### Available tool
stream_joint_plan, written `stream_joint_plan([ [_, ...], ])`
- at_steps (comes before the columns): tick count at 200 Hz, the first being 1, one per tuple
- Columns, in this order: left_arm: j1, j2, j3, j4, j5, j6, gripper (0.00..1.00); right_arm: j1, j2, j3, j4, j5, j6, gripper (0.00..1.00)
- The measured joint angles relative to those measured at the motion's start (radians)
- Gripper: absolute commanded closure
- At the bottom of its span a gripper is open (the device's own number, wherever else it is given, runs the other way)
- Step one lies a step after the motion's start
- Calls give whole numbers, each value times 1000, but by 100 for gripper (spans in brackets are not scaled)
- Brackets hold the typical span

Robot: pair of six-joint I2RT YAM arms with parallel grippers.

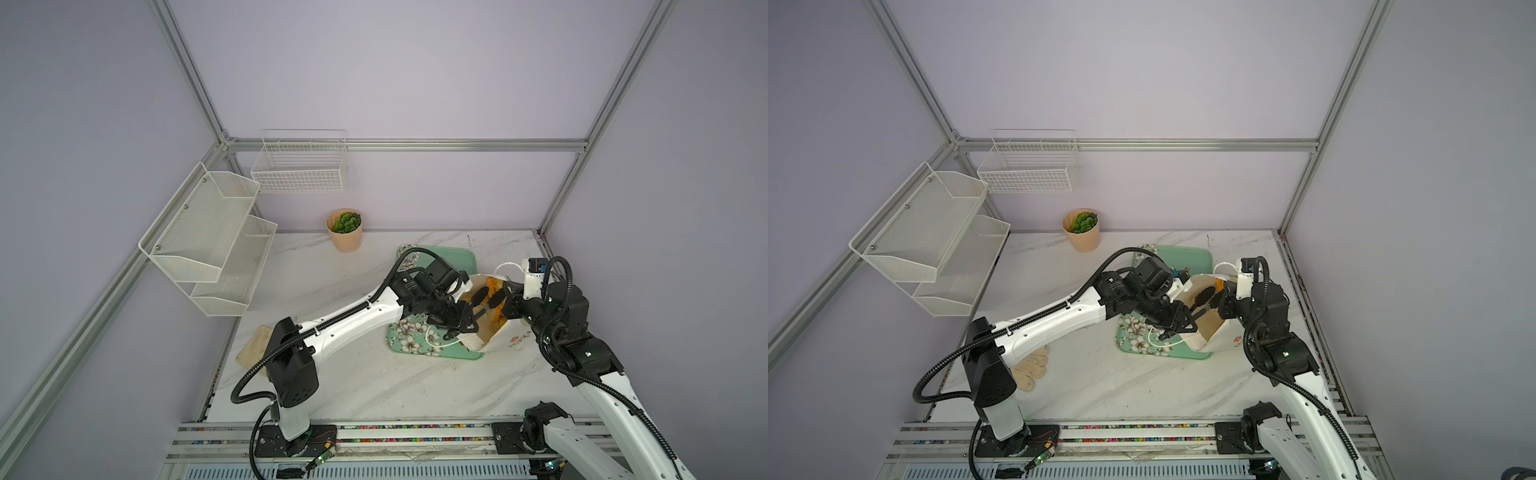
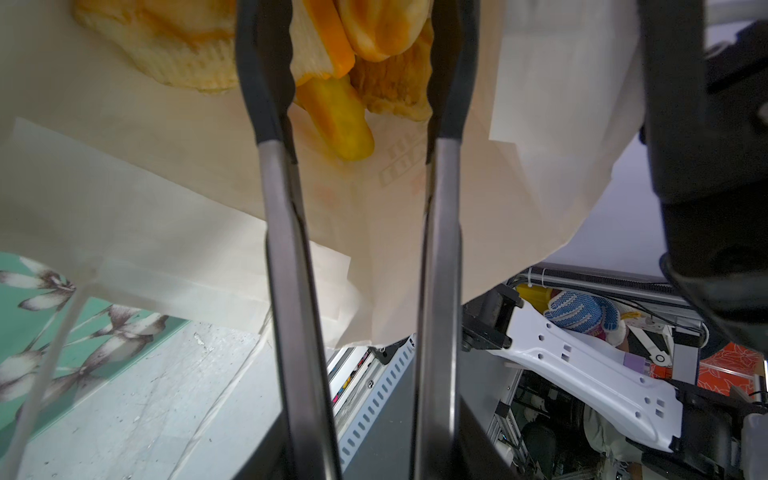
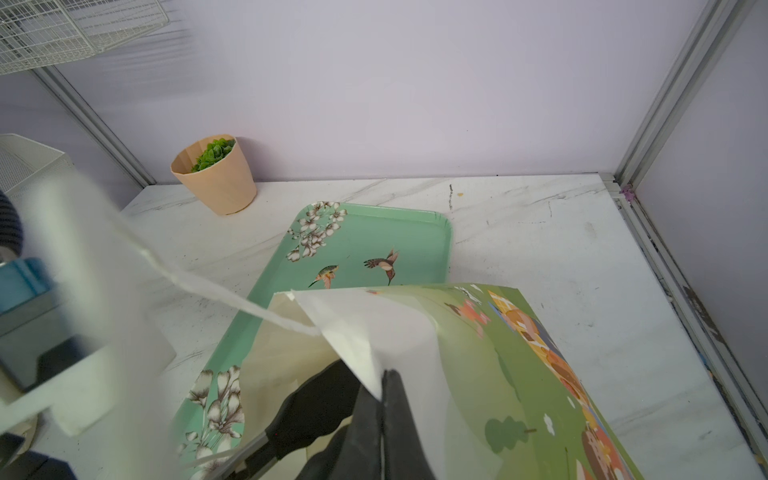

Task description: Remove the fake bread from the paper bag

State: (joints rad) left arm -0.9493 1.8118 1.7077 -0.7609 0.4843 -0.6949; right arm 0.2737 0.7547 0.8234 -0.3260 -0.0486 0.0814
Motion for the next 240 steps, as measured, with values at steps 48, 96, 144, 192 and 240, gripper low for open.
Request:
stream_joint_plan([
  [48, 0, 57, 0, 21, 11, -2, 66, 0, 0, -13, 17, -15, 1, 100],
  [96, -2, 45, -2, 25, 2, -2, 92, 0, 1, -13, 18, -11, 0, 100],
  [144, -1, -64, -89, 35, -39, -24, 95, 0, 1, -13, 19, -11, 0, 100],
  [192, 0, -218, -185, 41, -70, -29, 95, 0, 1, -13, 19, 0, 2, 100],
  [240, 0, -343, -260, 43, -112, -28, 95, 0, 0, -12, 19, 9, 12, 100],
])
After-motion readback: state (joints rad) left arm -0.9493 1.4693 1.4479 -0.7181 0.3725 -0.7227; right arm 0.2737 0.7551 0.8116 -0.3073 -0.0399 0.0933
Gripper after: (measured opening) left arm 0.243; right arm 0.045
